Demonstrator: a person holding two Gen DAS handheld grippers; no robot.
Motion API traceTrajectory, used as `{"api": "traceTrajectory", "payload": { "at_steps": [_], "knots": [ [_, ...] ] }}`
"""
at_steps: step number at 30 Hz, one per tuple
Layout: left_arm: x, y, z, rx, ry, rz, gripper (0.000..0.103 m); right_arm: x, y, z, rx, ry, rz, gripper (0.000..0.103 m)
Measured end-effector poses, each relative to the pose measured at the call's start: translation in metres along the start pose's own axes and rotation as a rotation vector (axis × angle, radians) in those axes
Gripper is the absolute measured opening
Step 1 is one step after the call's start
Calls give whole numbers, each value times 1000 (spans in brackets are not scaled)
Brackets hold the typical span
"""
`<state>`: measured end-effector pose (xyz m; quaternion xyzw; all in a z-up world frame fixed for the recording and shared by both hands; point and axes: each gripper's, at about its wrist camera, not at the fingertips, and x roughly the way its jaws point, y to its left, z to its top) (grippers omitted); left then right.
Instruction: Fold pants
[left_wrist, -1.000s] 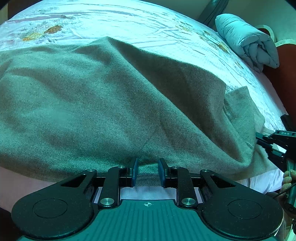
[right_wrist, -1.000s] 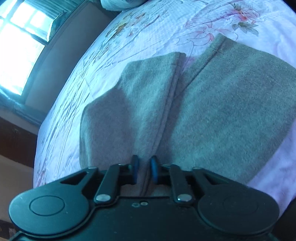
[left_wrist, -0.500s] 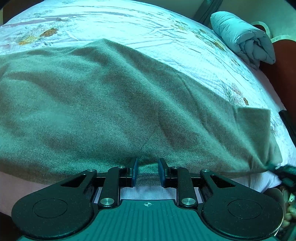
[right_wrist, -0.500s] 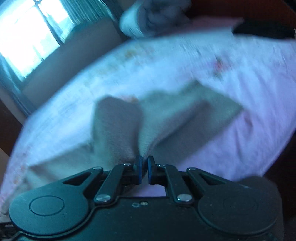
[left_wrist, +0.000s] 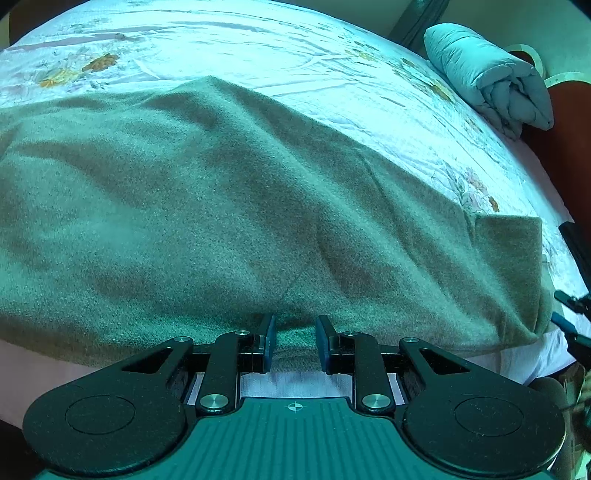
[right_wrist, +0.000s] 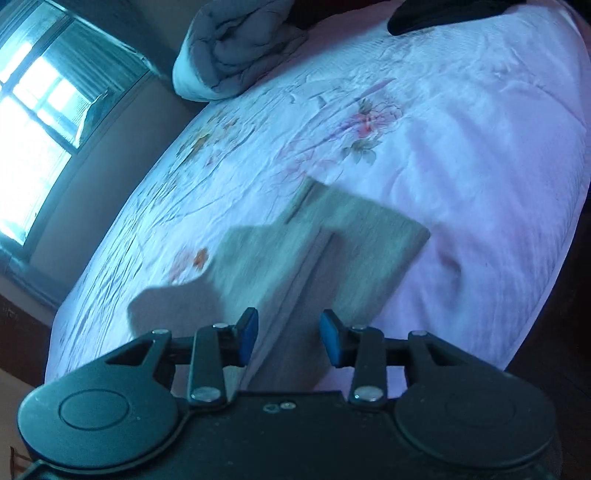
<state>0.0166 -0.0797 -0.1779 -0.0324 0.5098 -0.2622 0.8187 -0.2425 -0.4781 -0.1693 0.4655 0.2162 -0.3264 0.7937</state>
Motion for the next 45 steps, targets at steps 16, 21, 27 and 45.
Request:
{"api": "traceTrajectory", "payload": {
  "at_steps": [16, 21, 27, 45],
  "knots": [
    [2, -4, 1, 10, 3, 11, 25, -24, 12, 34, -50, -215, 15, 0],
    [3, -4, 1, 15, 2, 10, 25, -33, -25, 32, -9, -171, -35, 0],
    [2, -6, 2, 10, 1, 12, 25, -1, -34, 31, 63, -57, 38, 17],
    [4, -4, 1, 2, 5, 10, 25, -31, -5, 33, -2, -216, 37, 6]
  ]
}}
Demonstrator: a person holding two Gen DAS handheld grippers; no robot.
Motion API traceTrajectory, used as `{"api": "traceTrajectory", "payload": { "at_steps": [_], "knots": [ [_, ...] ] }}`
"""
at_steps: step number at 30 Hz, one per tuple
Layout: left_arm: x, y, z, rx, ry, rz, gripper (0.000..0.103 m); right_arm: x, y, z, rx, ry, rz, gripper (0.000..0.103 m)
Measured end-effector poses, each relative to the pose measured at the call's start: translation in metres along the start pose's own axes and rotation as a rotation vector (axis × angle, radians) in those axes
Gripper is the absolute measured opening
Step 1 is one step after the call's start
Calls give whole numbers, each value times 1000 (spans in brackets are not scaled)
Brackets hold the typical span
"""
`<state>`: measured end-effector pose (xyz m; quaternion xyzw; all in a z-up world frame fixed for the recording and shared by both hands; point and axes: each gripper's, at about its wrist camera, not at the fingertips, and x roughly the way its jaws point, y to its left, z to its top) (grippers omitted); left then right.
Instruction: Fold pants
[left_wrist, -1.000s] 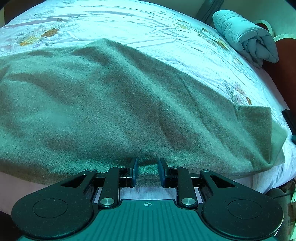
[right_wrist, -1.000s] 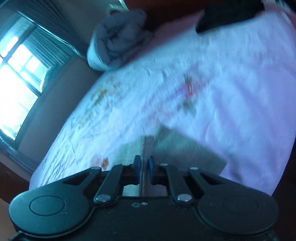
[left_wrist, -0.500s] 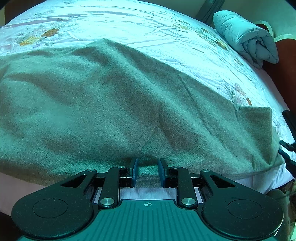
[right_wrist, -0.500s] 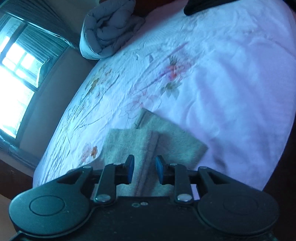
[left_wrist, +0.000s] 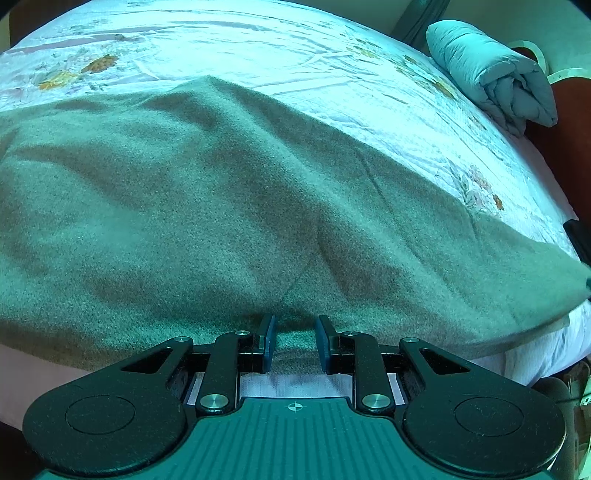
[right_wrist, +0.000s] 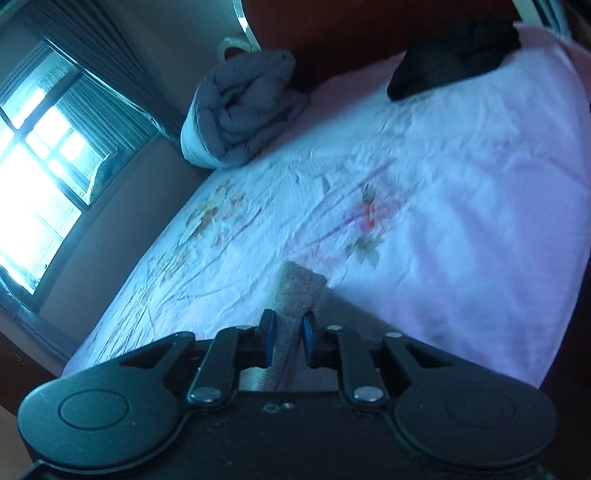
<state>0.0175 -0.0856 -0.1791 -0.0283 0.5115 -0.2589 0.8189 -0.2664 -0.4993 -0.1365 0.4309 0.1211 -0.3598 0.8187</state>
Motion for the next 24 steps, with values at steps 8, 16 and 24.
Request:
{"api": "traceTrajectory", "payload": {
  "at_steps": [8, 16, 24],
  "knots": [
    [0, 0, -1, 2, -5, 0, 25, 13, -46, -25, 95, 94, -137, 6],
    [0, -1, -2, -7, -9, 1, 25, 24, -41, -19, 50, 126, -140, 12],
    [-14, -5, -3, 29, -61, 11, 25, -12, -31, -11, -55, 70, -191, 37]
  ]
}}
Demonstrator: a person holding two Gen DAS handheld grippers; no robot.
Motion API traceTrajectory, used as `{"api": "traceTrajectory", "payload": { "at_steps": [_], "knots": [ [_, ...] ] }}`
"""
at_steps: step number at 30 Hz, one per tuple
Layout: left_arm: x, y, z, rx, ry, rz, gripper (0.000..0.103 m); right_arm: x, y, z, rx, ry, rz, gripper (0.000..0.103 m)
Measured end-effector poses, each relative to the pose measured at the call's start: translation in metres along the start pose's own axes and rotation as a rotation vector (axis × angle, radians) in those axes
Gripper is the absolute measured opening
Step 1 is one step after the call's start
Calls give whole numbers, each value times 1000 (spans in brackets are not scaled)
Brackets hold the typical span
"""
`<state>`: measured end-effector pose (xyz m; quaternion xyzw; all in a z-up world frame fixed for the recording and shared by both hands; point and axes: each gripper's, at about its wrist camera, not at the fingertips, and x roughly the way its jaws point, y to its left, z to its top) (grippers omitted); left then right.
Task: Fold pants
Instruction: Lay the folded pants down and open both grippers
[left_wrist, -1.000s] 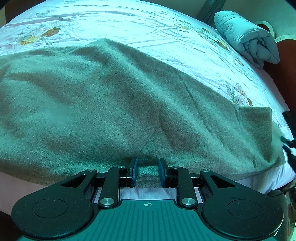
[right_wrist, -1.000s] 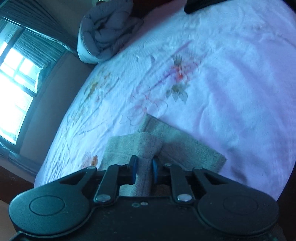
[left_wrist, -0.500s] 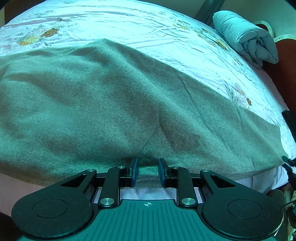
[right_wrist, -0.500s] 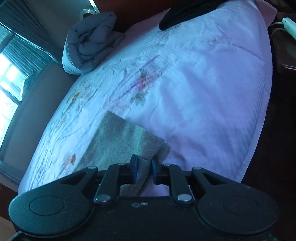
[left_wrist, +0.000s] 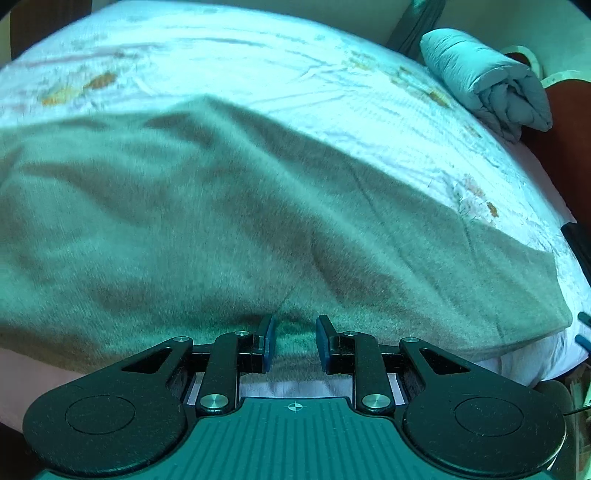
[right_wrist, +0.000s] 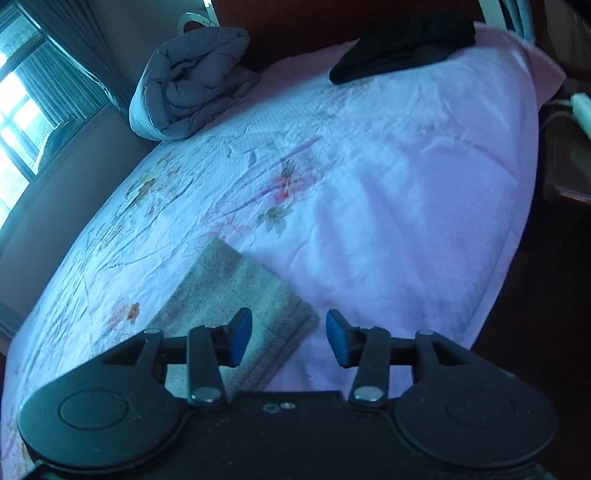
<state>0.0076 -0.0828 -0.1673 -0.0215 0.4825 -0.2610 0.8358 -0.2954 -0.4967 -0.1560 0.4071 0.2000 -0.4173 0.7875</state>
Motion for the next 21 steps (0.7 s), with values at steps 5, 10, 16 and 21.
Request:
{"api": "traceTrajectory", "payload": {
  "at_steps": [5, 10, 16, 21],
  "knots": [
    [-8, -5, 12, 30, -53, 14, 25, 2, 36, -5, -112, 23, 132, 38],
    [6, 5, 5, 58, 25, 62, 34, 26, 96, -31, -192, 160, 285, 38],
    [-14, 17, -6, 67, 14, 94, 34, 31, 141, -80, -268, 335, 425, 40],
    [-49, 60, -17, -208, -1, 3, 34, 15, 174, -125, -353, 484, 556, 41]
  ]
}}
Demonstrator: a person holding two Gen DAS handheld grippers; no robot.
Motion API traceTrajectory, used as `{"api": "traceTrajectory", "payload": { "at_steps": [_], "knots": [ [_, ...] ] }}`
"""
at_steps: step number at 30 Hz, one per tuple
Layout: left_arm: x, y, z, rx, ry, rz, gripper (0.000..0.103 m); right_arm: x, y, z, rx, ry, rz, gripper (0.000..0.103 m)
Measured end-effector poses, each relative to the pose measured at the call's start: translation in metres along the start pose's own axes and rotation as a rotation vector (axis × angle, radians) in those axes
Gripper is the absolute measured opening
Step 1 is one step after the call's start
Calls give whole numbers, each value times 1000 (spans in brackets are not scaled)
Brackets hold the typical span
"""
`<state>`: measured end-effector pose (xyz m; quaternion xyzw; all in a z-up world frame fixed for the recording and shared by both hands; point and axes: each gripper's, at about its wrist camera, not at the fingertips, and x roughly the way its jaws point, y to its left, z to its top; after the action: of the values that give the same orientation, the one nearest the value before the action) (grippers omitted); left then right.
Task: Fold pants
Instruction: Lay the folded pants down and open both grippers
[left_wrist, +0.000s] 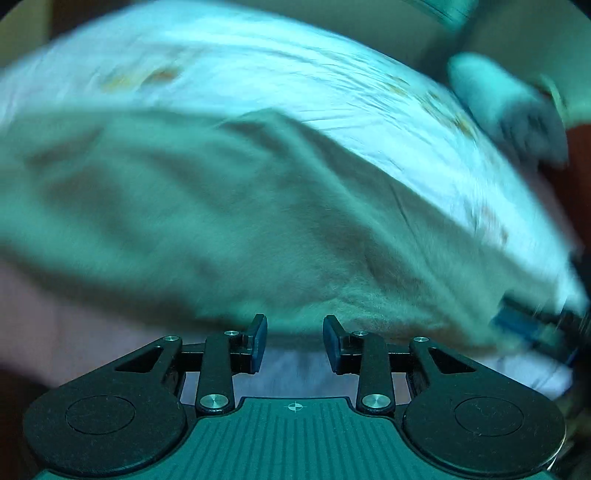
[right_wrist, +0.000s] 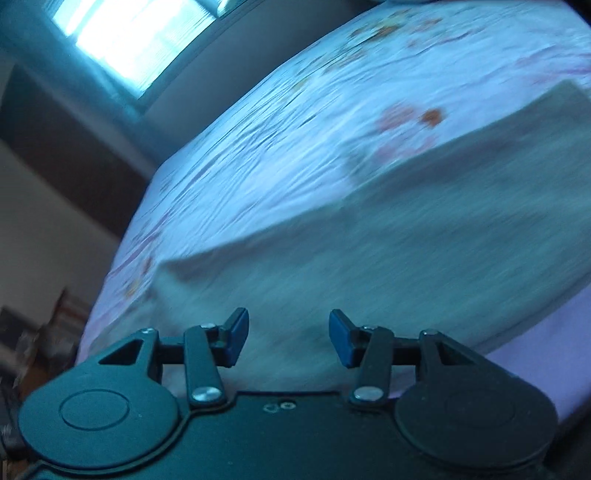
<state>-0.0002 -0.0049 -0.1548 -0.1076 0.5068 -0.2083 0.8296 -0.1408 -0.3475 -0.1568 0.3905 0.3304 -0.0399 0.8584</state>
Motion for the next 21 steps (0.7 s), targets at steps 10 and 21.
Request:
{"api": "traceTrajectory", "payload": {
  "at_steps": [10, 21],
  "knots": [
    [-9, 75, 0, -333, -31, -11, 34, 39, 18, -37, 102, 230, 116, 44],
    [-14, 80, -4, -353, -155, 33, 16, 58, 20, -35, 206, 212, 86, 5]
  ]
}}
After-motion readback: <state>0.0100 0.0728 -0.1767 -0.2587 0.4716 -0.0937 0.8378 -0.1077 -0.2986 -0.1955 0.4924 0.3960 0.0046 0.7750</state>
